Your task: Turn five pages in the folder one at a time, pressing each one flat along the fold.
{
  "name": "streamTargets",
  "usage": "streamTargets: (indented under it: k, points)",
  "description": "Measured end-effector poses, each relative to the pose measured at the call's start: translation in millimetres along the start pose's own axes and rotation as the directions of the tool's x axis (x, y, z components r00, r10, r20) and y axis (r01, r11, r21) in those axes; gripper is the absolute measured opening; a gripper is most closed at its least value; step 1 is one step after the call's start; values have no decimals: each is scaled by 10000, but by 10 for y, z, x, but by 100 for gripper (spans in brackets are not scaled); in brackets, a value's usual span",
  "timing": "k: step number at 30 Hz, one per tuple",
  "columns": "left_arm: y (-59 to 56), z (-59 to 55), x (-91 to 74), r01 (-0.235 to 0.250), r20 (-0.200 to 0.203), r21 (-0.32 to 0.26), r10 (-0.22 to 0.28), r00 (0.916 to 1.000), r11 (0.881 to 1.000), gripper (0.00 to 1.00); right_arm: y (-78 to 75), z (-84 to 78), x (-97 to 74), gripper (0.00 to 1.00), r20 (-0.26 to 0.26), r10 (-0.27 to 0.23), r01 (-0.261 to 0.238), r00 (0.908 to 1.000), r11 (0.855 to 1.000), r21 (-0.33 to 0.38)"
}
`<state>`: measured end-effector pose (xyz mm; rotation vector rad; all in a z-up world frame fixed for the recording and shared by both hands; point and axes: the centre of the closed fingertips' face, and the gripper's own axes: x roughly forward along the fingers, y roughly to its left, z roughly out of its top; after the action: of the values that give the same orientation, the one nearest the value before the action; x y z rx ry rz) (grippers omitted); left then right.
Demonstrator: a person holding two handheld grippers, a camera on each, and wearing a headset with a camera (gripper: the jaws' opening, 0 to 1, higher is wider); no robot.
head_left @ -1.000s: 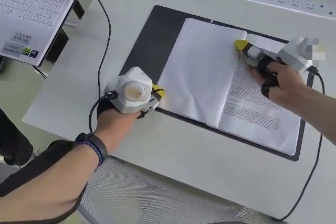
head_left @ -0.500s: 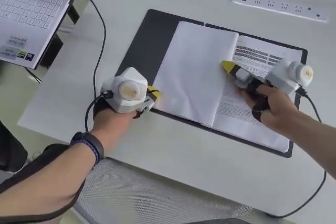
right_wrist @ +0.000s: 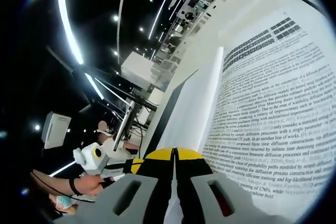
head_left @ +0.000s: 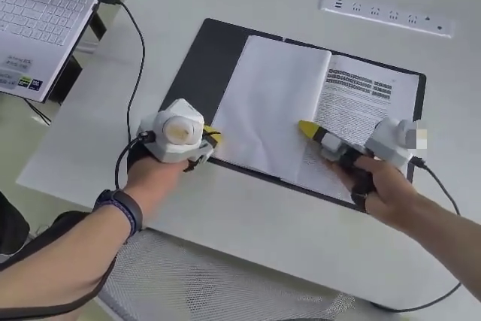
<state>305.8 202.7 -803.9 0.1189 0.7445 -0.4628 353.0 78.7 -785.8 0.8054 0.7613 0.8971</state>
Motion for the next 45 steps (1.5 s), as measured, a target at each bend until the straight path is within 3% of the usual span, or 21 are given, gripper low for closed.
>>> streamTargets:
  k: [17, 29, 34, 42, 45]
  points:
    - [-13, -3, -8, -14, 66, -96, 15, 10000, 10000, 0, 286, -577, -250, 0, -1023, 349, -352, 9941, 9994, -14]
    - [-20, 13, -14, 6, 107, -128, -5, 9999, 9999, 0, 225, -752, -347, 0, -1528, 458, -449, 9872, 9989, 98]
    - [-19, 16, -12, 31, 19, -60, -31, 10000, 10000, 0, 201, -910, -351, 0, -2212, 385, -442, 9745, 9988, -207]
    - [-5, -2, 11, 54, -162, -132, -56, 9999, 9999, 0, 178, -925, -368, 0, -2016, 258, -273, 9791, 9996, -45]
    - [11, -11, 41, 358, -198, -925, -378, 9991, 9951, 3, 219, -878, -391, 0, -1906, 315, -310, 9812, 9995, 51]
